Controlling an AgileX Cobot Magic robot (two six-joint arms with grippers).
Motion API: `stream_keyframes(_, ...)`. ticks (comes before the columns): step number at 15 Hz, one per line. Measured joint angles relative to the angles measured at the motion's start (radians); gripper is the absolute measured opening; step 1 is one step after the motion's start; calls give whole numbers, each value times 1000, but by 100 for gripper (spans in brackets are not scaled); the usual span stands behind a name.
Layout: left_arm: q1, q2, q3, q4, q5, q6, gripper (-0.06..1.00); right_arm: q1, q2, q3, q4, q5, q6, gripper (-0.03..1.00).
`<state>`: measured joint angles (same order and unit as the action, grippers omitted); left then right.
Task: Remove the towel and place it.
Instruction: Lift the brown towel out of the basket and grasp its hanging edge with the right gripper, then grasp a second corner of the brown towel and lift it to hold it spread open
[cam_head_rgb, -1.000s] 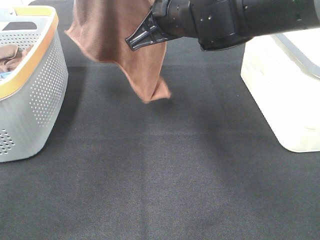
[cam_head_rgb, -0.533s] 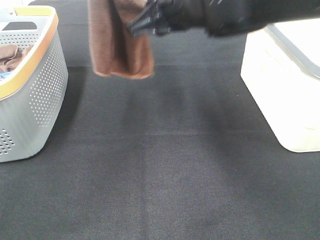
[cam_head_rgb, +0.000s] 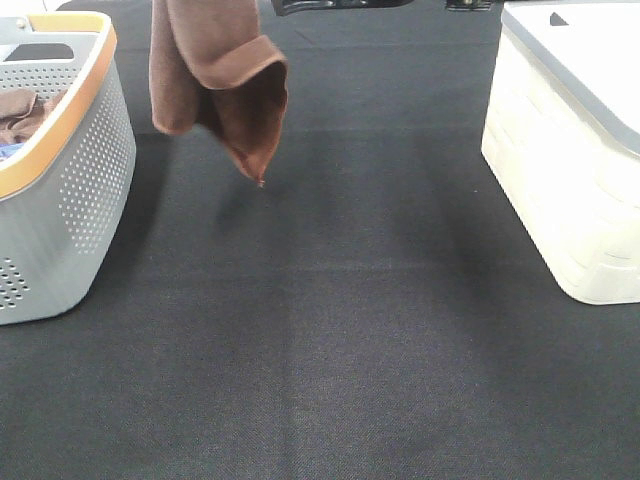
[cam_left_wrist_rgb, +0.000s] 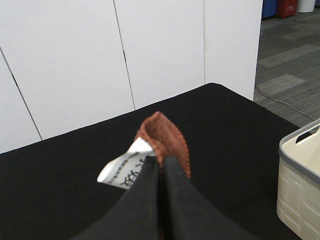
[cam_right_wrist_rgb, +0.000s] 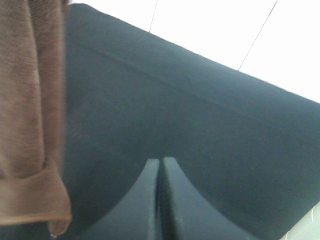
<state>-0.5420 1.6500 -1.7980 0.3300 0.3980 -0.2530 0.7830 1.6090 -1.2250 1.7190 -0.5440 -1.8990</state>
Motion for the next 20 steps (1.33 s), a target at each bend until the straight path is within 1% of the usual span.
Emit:
stream_keyframes(1,0,0,0,0,0,0,0,7,-13,1,13,15,-39,1)
stream_keyframes(2,0,0,0,0,0,0,0,34,-37,5,18,22,-79,1)
stream_keyframes(6,0,0,0,0,0,0,0,233,-92,17,23,57,-187,1)
stream_keyframes(7,0,-1,0,-10,4,0,0,269,-91,42,23,82,-201,1)
stream_keyframes(8,0,-3,0,-29,20,0,0,284,-82,63,24,103,-205,1)
stream_keyframes(10,0,-15,0,-74,55,0,0,287,-59,79,27,123,-200,1)
stream_keyframes(11,0,-30,0,-110,64,0,0,287,-51,83,23,162,-187,3)
stream_keyframes(13,0,-46,0,-167,88,0,0,287,-47,83,-32,294,-161,6)
stream_keyframes(14,0,-53,0,-195,103,0,0,287,-45,83,-67,339,-151,7)
stream_keyframes(15,0,-57,0,-208,110,0,0,287,-34,83,-103,353,-140,8)
stream_keyframes(16,0,-63,0,-211,117,0,0,287,-21,83,-128,338,-125,10)
stream_keyframes(17,-2,-70,0,-212,132,0,0,287,-7,83,-157,297,-114,12)
stream_keyframes(18,-2,-70,0,-212,132,0,0,287,-7,83,-157,297,-114,12)
stream_keyframes(19,-2,-77,0,-213,143,0,0,287,7,83,-184,249,-99,14)
stream_keyframes(20,-2,-87,0,-221,160,0,0,287,29,83,-234,166,-62,20)
